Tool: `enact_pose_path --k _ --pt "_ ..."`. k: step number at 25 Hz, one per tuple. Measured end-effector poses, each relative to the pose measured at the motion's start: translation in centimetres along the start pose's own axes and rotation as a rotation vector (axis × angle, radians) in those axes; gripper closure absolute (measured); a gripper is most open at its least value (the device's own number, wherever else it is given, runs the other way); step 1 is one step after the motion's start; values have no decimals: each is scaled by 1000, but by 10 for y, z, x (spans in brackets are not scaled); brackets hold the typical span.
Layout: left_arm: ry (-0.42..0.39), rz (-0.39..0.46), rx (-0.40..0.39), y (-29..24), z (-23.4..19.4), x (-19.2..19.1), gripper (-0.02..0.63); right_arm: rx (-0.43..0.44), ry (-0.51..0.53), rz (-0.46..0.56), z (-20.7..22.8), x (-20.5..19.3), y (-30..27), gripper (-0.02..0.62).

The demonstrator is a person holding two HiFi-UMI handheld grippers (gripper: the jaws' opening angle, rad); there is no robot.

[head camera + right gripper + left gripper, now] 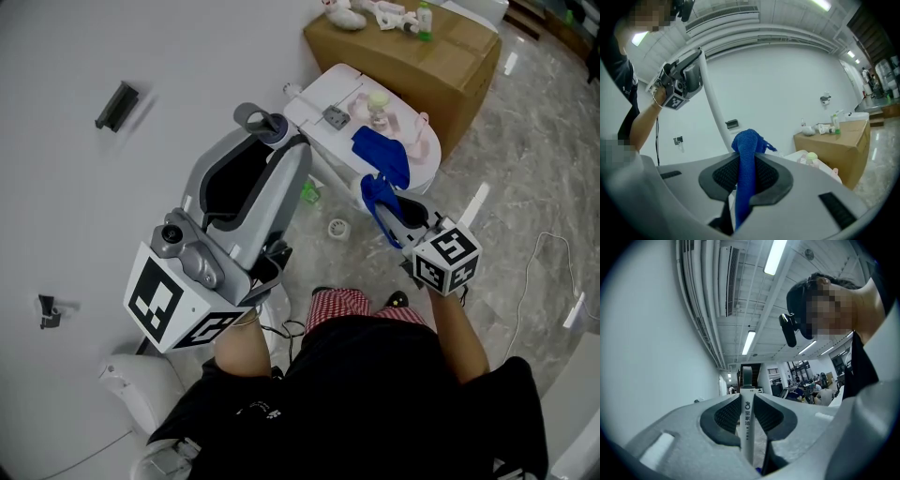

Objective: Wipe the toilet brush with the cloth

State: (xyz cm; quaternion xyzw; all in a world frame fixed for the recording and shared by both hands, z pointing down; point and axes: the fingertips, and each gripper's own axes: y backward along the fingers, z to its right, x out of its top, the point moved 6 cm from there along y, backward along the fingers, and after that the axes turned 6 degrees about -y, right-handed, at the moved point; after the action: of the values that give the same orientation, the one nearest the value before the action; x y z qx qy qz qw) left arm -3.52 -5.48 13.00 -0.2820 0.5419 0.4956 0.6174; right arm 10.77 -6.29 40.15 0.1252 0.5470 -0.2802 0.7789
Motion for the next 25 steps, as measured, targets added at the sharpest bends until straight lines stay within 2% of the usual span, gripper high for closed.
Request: enact_pose_path --k 5,12,18,25 --pt "-19 -30 1 -9 0 -6 517 35 20 97 -10 36 14 531" --pt "-15 -51 9 -17 1 -15 517 160 76 285 -45 96 41 531" --pt "-17 -69 24 -22 -3 -20 517 254 119 401 -76 140 58 531" --pt "-19 -73 28 -15 -11 -18 517 386 202 404 -116 155 45 531"
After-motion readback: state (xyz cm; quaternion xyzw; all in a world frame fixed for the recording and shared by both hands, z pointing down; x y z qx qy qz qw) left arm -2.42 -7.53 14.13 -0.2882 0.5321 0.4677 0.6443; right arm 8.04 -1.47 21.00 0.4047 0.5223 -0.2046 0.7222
